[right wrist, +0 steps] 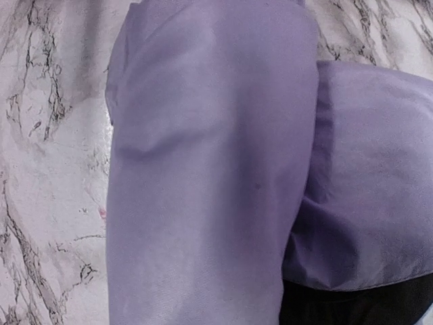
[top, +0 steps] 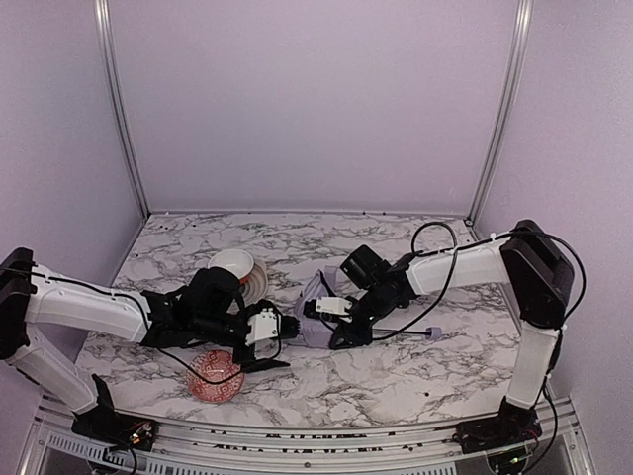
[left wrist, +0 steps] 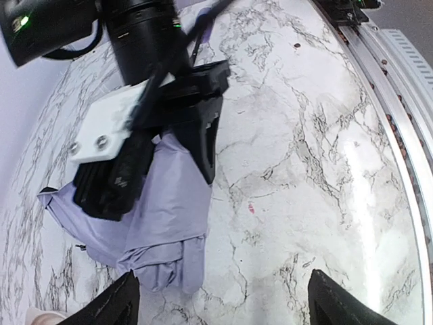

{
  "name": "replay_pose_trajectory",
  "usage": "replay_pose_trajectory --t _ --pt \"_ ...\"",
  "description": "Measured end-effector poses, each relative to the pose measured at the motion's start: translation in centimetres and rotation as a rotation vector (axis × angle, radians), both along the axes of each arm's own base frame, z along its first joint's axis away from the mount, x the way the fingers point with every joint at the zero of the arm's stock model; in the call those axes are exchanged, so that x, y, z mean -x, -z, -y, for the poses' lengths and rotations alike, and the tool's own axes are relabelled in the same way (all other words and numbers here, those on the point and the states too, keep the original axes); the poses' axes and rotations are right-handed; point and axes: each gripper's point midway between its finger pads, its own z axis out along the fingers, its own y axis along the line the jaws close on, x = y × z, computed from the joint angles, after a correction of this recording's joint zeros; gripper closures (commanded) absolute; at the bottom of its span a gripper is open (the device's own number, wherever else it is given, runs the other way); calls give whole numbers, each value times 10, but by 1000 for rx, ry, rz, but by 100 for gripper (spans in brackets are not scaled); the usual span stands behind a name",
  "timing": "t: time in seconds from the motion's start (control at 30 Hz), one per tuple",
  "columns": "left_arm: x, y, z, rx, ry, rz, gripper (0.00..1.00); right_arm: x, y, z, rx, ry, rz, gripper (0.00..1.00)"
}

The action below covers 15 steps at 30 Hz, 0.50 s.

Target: Put away the umbrella

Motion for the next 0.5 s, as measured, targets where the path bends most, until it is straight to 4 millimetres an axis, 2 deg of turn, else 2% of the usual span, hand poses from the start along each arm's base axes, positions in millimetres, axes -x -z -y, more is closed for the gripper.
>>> replay_pose_trajectory --t 0.07,0.17,0.23,0.27,0.37,0.5 --pt "6 4 5 -33 26 71 12 2 1 -1 -21 3 -75 69" --pt "5 14 12 -98 35 174 10 4 1 -3 -47 3 -152 69" --pt "0 25 16 -151 34 226 8 6 1 -4 -62 0 -196 70" --pt "-5 31 19 -179 28 251 2 7 1 -4 -68 -1 -214 70" --pt "-15 46 24 -241 19 301 1 14 2 -7 -92 -14 -298 70" --pt "-27 48 29 -259 4 366 1 13 1 -6 -117 -5 -372 71"
